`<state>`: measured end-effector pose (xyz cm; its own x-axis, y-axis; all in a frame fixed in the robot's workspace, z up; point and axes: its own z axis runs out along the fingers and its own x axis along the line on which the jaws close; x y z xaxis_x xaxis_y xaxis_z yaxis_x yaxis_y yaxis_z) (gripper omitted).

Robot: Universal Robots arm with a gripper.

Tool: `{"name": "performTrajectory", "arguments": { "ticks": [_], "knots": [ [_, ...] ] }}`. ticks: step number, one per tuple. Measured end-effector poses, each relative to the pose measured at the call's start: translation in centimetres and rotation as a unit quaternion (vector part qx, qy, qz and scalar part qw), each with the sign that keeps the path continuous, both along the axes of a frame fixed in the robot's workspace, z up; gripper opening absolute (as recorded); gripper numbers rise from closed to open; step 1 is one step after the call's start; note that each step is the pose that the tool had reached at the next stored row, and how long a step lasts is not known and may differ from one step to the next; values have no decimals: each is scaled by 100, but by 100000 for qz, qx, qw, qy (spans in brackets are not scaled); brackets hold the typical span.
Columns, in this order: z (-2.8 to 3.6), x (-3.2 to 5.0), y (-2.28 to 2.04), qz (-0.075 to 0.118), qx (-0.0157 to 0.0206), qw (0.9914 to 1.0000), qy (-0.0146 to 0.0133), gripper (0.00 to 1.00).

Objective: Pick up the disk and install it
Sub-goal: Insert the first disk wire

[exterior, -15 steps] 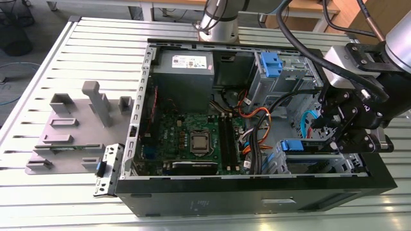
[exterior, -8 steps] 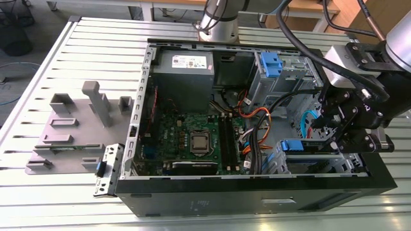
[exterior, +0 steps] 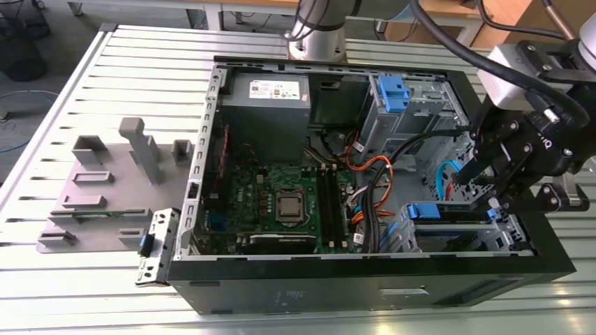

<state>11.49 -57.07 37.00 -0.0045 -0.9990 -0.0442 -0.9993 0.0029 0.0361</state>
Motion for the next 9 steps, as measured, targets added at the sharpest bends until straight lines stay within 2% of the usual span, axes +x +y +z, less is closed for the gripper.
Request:
{"name": "performTrajectory", "arguments": {
  "ticks": [3,5,7,9],
  "knots": [
    [52,0,0,0,6,100000,-2,48],
    [52,0,3,0,23,100000,1,48],
    [54,0,23,6,-1,100000,-4,48],
    [51,0,63,1,-107,100000,-33,48]
  ]
}}
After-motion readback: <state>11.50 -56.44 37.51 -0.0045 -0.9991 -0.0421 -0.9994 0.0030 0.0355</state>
